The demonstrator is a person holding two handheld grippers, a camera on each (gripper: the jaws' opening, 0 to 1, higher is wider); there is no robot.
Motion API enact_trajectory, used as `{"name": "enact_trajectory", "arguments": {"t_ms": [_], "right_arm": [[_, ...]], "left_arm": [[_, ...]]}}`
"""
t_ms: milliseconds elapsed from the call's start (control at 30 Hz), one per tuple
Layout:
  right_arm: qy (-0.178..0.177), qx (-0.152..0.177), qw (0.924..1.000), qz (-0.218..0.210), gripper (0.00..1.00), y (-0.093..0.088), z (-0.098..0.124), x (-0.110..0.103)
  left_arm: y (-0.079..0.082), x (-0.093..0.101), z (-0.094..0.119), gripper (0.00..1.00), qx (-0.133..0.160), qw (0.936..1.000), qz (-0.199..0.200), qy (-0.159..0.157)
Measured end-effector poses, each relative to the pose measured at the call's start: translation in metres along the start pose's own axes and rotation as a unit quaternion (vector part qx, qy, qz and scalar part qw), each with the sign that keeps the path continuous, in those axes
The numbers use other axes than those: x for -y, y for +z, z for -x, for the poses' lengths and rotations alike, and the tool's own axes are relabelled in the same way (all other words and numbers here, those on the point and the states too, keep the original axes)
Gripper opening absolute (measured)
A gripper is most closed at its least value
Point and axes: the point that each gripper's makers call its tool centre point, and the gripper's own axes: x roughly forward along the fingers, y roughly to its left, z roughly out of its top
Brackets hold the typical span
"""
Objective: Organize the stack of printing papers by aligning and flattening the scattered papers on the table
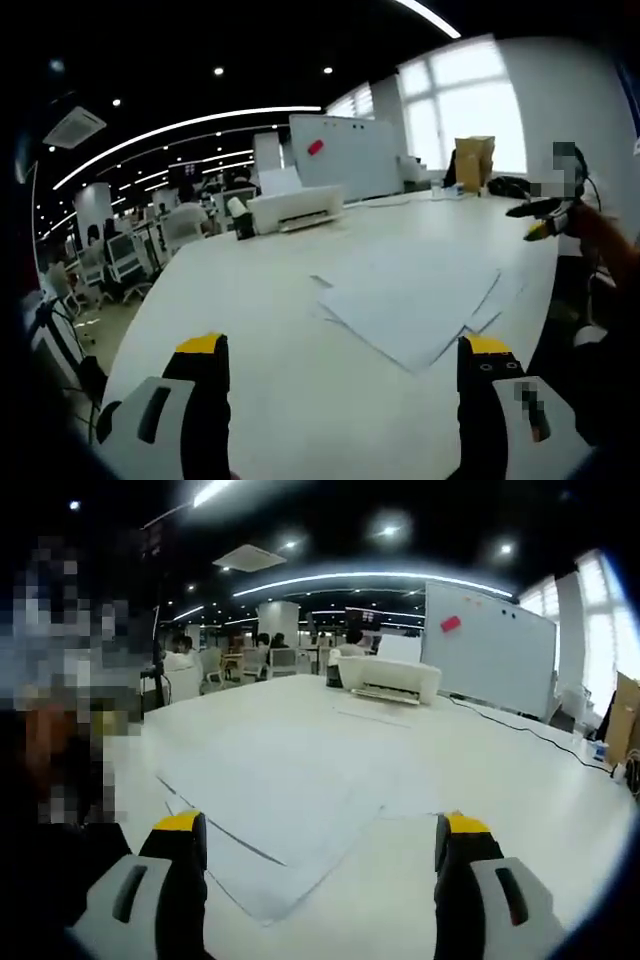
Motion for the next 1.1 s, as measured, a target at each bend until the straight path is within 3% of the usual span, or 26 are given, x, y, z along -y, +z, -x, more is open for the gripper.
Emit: {"name": "enact_trajectory", "arguments": {"t_ms": [1100], "right_arm": [[0.020,0.016,0.9993,-0.025,0.90,0.002,-0.018,-0.020]], "left_arm": [[0.003,0.007,-0.002,0.97,0.009,0.9999,0.002,-0.013]]}}
